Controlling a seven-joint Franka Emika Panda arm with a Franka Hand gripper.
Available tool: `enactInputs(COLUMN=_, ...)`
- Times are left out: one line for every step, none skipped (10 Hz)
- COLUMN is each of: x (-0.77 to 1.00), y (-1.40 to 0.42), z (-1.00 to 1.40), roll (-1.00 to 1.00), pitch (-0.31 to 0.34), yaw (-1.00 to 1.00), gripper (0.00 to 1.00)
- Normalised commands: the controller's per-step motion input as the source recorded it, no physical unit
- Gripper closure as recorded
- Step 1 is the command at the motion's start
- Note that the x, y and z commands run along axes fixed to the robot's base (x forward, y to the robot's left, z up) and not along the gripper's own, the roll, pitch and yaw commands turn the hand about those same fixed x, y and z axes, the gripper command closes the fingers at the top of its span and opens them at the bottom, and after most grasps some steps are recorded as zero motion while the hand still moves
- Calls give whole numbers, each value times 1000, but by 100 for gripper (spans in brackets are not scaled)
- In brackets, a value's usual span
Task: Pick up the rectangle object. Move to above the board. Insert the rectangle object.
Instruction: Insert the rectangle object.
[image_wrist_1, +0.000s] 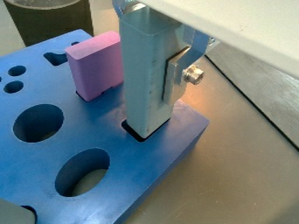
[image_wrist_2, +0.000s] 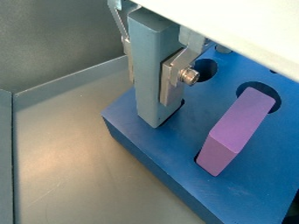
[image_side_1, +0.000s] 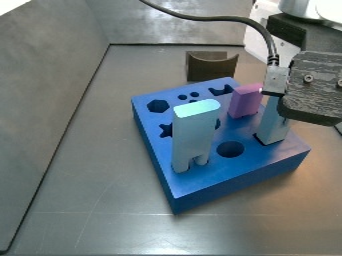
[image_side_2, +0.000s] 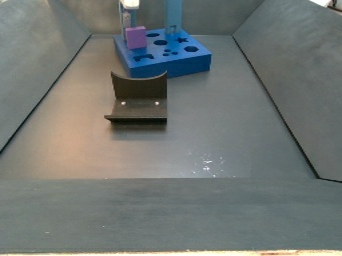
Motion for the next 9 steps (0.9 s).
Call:
enactInputs(x=-11, y=0, z=0, roll=94, pitch=0, yaw=0, gripper=100)
enactInputs(x=-43, y=0, z=0, roll=106, pitch=0, yaw=0, gripper=100)
enactInputs(x=0, y=0, z=0, roll=11, pitch=0, yaw=0, gripper=100)
enactInputs(x=-17, y=0, z=0, roll=97, pitch=0, yaw=0, gripper=100)
enactInputs(x=-346, y=0, z=0, roll=11, pitch=-94, yaw=-129, gripper=100)
enactInputs(x=-14, y=0, z=0, roll=11, pitch=0, yaw=0, gripper=100)
enactInputs(x=14, y=0, z=-31, roll=0, pitch=20, yaw=0, gripper=100)
enactInputs(x=186, y=-303, z=-1000, roll=291, pitch=0, yaw=0, gripper=100)
enactInputs(x=120, y=-443, z=-1000, roll=94, pitch=-69, yaw=-11, gripper=100)
